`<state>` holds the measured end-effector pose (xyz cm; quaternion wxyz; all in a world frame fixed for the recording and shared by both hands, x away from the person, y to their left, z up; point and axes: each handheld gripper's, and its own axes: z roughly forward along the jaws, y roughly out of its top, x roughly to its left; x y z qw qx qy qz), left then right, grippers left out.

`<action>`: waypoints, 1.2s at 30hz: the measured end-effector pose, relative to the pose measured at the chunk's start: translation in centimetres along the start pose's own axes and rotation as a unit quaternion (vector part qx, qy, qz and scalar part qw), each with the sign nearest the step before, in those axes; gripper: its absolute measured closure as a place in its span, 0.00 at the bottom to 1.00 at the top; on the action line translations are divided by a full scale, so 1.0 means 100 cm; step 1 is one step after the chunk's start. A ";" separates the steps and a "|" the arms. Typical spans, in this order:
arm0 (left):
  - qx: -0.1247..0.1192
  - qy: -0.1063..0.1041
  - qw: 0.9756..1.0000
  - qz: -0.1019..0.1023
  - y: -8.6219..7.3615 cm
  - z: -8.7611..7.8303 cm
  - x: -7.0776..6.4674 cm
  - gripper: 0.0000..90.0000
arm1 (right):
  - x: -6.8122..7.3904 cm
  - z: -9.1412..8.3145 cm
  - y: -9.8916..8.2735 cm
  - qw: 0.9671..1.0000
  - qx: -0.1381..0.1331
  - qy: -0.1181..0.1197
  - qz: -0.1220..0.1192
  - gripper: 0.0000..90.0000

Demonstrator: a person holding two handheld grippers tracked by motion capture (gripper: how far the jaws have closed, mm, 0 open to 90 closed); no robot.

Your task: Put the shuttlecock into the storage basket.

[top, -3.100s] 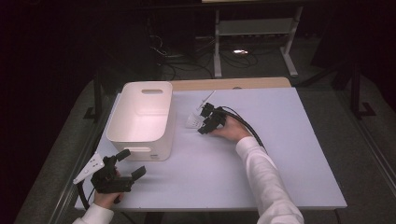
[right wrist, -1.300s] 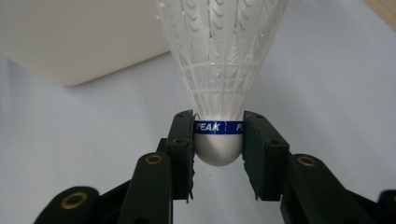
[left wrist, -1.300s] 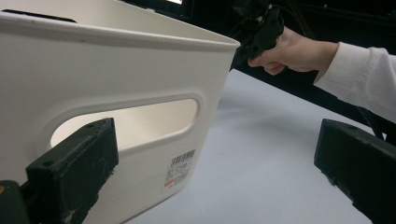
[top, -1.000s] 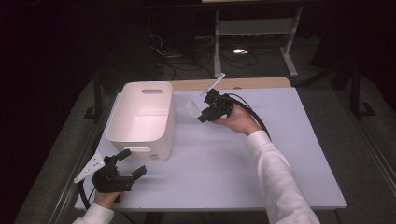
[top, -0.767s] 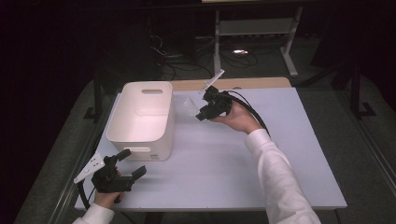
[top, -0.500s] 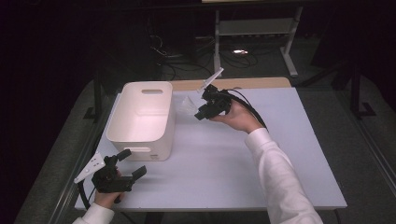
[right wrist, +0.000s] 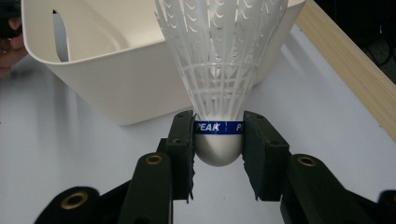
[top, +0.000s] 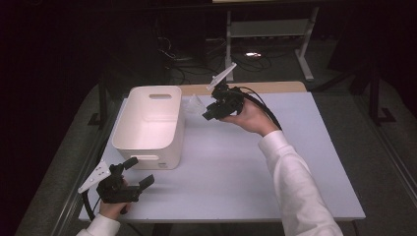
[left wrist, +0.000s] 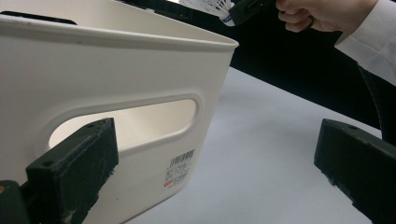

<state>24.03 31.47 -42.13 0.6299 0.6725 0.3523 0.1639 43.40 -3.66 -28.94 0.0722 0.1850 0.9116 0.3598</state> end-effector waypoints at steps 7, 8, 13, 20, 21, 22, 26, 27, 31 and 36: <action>-0.002 0.000 1.000 -0.003 0.000 0.000 0.000 0.00 | 0.004 -0.004 0.009 1.000 -0.004 -0.002 -0.007 0.71; -0.002 0.000 1.000 -0.002 0.000 0.000 0.000 0.00 | 0.005 -0.005 0.010 1.000 -0.004 -0.001 -0.006 0.71; -0.001 0.000 1.000 -0.002 0.000 0.000 0.000 0.00 | 0.007 -0.006 0.017 1.000 -0.008 0.000 -0.013 0.71; -0.002 0.000 1.000 -0.002 0.000 0.000 0.000 0.00 | 0.012 -0.005 0.024 1.000 -0.010 0.003 -0.015 0.71; -0.001 0.000 1.000 -0.001 0.000 0.000 0.000 0.00 | 0.012 -0.005 0.025 1.000 -0.009 0.003 -0.018 0.71; -0.001 0.000 1.000 -0.001 0.000 0.000 0.000 0.00 | 0.012 -0.004 0.027 1.000 -0.011 0.004 -0.017 0.71; -0.005 0.000 1.000 -0.005 0.000 0.000 -0.001 0.00 | 0.014 -0.003 0.031 1.000 -0.012 0.004 -0.017 0.71; -0.004 0.000 1.000 -0.004 0.000 0.000 -0.001 0.00 | 0.015 -0.003 0.032 1.000 -0.013 0.006 -0.019 0.71; -0.002 -0.001 1.000 0.000 0.000 0.000 0.000 0.00 | 0.018 -0.002 0.036 1.000 -0.015 0.008 -0.021 0.71; -0.003 0.001 1.000 -0.007 0.000 0.000 -0.001 0.00 | 0.022 -0.001 0.041 0.999 -0.020 0.014 -0.029 0.71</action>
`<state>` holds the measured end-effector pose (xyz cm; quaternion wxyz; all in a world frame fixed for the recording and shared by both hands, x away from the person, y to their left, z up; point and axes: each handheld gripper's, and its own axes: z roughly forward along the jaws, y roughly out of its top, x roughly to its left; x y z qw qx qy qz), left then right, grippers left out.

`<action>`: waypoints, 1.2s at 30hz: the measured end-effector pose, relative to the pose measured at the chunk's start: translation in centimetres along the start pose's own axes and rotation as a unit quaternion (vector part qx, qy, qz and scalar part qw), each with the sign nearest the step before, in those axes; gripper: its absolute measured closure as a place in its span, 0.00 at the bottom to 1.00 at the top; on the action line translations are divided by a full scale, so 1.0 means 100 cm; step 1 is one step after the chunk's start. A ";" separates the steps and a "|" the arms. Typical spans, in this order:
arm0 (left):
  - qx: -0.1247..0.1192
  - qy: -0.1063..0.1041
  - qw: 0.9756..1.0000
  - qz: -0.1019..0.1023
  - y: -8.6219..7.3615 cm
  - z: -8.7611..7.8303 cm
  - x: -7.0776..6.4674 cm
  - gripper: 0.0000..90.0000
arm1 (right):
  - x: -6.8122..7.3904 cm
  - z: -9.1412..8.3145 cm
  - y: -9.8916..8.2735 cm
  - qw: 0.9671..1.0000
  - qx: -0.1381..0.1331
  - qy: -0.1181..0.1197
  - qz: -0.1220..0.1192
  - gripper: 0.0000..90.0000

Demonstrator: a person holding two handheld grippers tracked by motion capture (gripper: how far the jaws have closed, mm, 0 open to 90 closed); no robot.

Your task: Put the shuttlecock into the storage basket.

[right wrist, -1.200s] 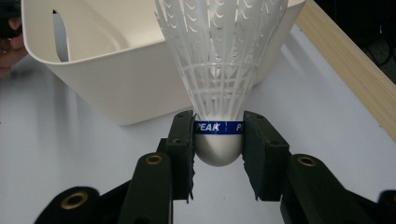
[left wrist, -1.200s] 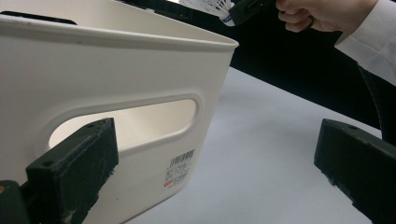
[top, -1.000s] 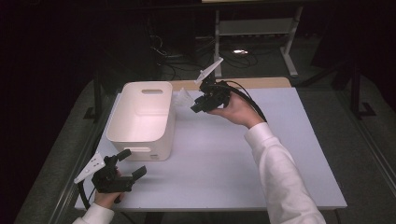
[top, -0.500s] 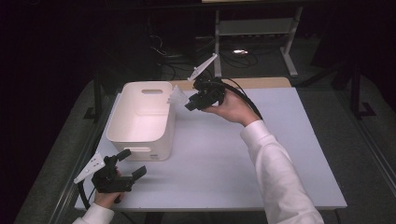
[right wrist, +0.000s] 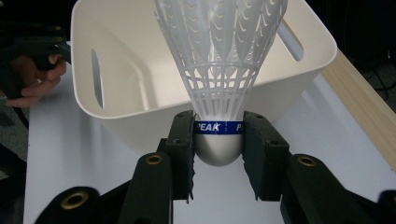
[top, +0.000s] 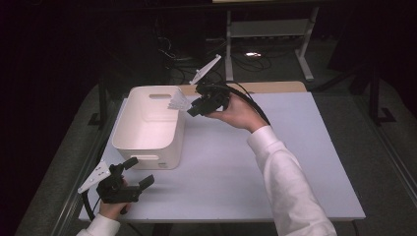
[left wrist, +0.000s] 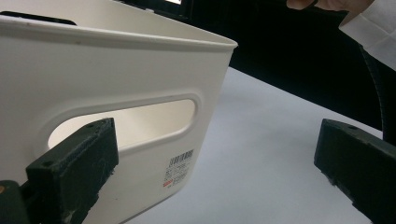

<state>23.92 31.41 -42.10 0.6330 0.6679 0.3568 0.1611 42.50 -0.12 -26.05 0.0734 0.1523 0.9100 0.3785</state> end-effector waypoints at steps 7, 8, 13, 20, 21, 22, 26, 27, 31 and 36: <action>0.001 0.000 1.000 0.001 0.000 0.000 0.000 0.00 | 0.004 0.000 0.007 1.000 -0.010 0.009 -0.003 0.71; 0.001 0.000 1.000 0.001 0.000 0.000 0.000 0.00 | 0.006 0.000 0.008 1.000 -0.011 0.010 -0.001 0.71; 0.000 0.000 1.000 0.001 0.000 0.000 0.000 0.00 | 0.011 0.004 0.013 1.000 -0.017 0.018 -0.007 0.71; 0.000 0.000 1.000 0.001 0.000 0.000 -0.001 0.00 | 0.020 0.013 0.022 0.999 -0.019 0.030 -0.020 0.71; -0.001 0.000 1.000 0.000 0.000 0.000 -0.001 0.00 | 0.022 0.014 0.023 0.999 -0.017 0.033 -0.018 0.71; -0.001 0.000 1.000 0.000 0.000 0.000 -0.001 0.00 | 0.023 0.016 0.024 0.999 -0.017 0.033 -0.021 0.71; 0.000 0.000 1.000 0.000 0.000 0.000 -0.001 0.00 | 0.026 0.021 0.027 0.999 -0.023 0.037 -0.024 0.71; 0.001 0.000 1.000 0.001 0.000 0.000 0.000 0.00 | 0.027 0.021 0.028 0.999 -0.022 0.039 -0.022 0.71; 0.000 0.000 1.000 0.000 0.000 0.000 0.000 0.00 | 0.030 0.025 0.030 0.998 -0.024 0.042 -0.026 0.71; 0.000 0.000 1.000 0.000 0.000 0.000 0.000 0.00 | 0.034 0.030 0.032 0.998 -0.023 0.045 -0.028 0.71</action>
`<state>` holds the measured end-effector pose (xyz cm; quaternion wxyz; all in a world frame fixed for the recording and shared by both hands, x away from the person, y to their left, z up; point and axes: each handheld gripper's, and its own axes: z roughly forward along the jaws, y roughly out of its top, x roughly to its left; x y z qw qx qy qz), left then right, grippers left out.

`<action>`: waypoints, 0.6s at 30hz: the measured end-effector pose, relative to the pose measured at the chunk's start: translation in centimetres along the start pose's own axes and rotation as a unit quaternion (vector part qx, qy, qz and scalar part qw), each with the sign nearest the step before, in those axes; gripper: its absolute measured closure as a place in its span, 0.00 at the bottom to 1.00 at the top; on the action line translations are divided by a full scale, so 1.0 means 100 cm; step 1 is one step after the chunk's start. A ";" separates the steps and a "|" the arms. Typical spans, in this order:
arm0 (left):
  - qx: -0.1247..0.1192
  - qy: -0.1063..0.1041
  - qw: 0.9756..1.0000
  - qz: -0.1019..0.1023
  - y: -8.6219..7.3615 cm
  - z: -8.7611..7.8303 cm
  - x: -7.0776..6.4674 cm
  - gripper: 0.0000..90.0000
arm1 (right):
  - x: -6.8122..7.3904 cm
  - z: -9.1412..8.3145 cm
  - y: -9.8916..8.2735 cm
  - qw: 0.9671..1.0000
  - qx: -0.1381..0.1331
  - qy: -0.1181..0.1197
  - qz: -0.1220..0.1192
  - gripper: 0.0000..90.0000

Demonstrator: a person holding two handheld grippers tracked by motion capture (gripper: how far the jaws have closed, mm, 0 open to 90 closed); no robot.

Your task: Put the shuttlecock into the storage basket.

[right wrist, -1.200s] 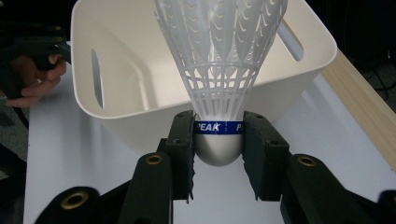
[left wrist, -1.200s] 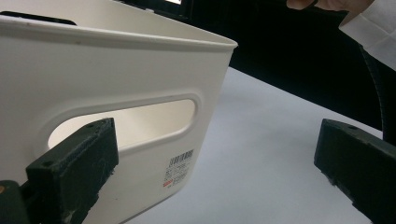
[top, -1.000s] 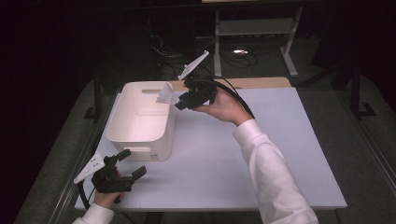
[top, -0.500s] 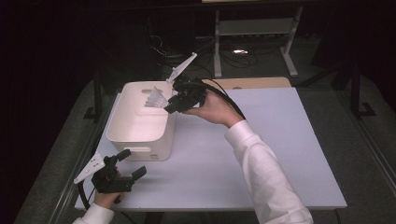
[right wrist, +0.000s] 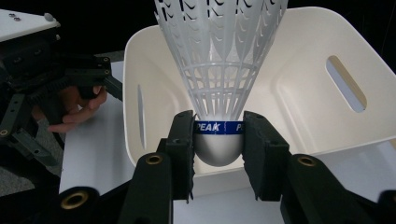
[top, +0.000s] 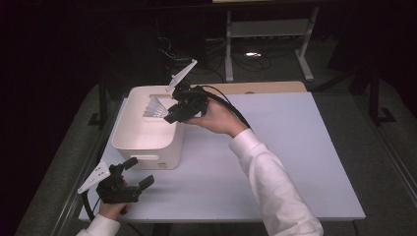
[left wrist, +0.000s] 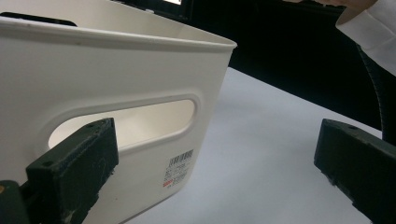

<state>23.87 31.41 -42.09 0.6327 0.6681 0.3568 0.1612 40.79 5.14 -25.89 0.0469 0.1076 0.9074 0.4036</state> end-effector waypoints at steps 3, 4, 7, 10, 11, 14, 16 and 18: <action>0.000 -0.001 1.000 0.000 0.000 0.000 0.000 0.00 | 0.002 0.003 0.001 1.000 0.001 -0.001 -0.002 0.71; 0.000 0.000 1.000 0.001 0.000 0.000 0.000 0.00 | 0.003 0.005 0.002 1.000 0.000 0.001 -0.002 0.71; -0.001 0.000 1.000 -0.001 0.000 0.000 0.000 0.00 | 0.004 0.009 0.003 1.000 0.002 0.005 -0.004 0.71; -0.003 -0.001 1.000 -0.001 0.000 0.000 0.000 0.00 | 0.005 0.012 0.003 1.000 0.005 0.009 -0.005 0.71; -0.002 -0.001 1.000 -0.001 0.000 0.000 0.000 0.00 | 0.006 0.013 0.003 1.000 0.007 0.007 -0.006 0.71; 0.000 -0.001 1.000 0.001 0.000 0.000 0.000 0.00 | 0.007 0.017 0.003 1.000 0.010 0.010 -0.004 0.71; -0.002 -0.001 1.000 -0.001 0.000 0.000 0.000 0.00 | 0.008 0.019 0.003 1.000 0.011 0.012 -0.005 0.71; -0.002 -0.001 1.000 -0.001 0.000 0.000 0.000 0.00 | 0.008 0.021 0.003 1.000 0.014 0.014 -0.007 0.71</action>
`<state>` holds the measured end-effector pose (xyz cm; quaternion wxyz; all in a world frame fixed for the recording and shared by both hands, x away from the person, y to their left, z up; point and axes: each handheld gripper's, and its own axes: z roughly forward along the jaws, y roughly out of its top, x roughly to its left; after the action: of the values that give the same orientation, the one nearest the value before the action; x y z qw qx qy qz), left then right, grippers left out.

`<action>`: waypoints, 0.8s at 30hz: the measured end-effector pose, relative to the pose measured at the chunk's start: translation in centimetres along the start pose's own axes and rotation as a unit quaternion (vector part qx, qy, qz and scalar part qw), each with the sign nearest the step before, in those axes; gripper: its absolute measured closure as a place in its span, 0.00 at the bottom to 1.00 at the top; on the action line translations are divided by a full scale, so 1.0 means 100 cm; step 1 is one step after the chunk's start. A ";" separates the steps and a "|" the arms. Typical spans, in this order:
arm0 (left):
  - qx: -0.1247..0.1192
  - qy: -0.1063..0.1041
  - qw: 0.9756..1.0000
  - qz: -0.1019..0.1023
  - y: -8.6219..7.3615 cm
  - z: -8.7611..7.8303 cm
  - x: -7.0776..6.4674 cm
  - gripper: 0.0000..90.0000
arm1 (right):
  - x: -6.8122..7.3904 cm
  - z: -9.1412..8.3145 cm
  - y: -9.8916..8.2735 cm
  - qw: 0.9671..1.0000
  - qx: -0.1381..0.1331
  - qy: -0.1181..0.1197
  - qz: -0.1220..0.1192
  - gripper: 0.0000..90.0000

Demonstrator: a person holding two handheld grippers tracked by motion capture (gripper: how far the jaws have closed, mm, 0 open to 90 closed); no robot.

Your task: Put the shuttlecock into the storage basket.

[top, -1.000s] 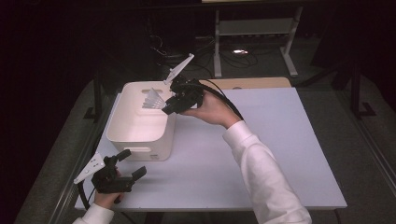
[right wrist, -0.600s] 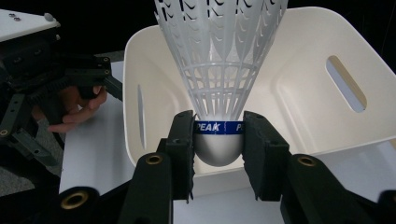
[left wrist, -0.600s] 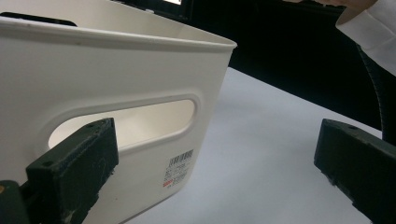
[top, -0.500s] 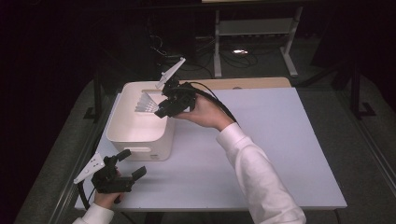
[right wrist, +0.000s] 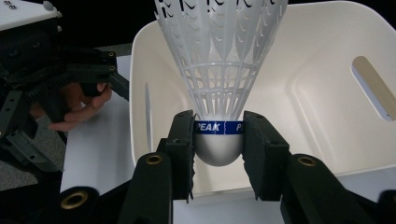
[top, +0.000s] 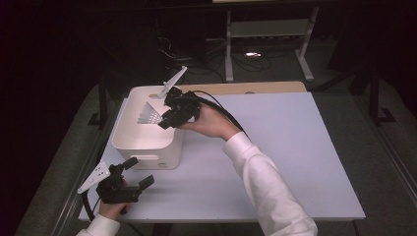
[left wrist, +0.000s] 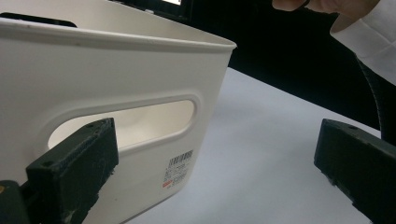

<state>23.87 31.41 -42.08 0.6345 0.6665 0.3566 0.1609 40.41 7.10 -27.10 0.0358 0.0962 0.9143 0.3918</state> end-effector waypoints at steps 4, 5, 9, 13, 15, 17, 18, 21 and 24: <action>0.000 0.000 1.000 0.000 0.000 0.000 0.000 0.00 | 0.002 0.006 -0.001 1.000 0.006 0.002 -0.001 0.71; 0.000 0.000 1.000 0.000 0.000 0.000 0.000 0.00 | 0.002 0.007 -0.001 1.000 0.008 0.004 -0.001 0.71; 0.000 0.000 1.000 0.000 0.000 0.000 0.000 0.00 | 0.003 0.013 -0.002 1.000 0.011 0.004 -0.005 0.71; -0.001 -0.001 1.000 0.000 0.000 0.000 0.000 0.00 | 0.003 0.016 -0.003 1.000 0.017 0.006 -0.002 0.71; 0.002 -0.001 1.000 0.001 0.000 0.000 0.000 0.00 | 0.003 0.019 -0.003 1.000 0.019 0.007 -0.005 0.71; 0.002 -0.003 1.000 0.002 0.000 0.000 0.000 0.00 | 0.003 0.022 -0.005 1.000 0.023 0.009 -0.001 0.71; 0.002 -0.003 1.000 0.003 0.000 0.000 0.000 0.00 | 0.003 0.024 -0.006 1.000 0.024 0.011 -0.003 0.71; 0.002 -0.003 1.000 0.003 0.000 0.000 0.000 0.00 | 0.003 0.029 -0.008 1.000 0.029 0.013 -0.002 0.71; 0.003 -0.004 1.000 0.003 0.000 0.000 0.000 0.00 | 0.003 0.031 -0.009 0.999 0.035 0.015 -0.003 0.71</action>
<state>23.87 31.37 -42.08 0.6336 0.6698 0.3530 0.1592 40.45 8.78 -29.91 0.0199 0.0892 0.9282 0.3607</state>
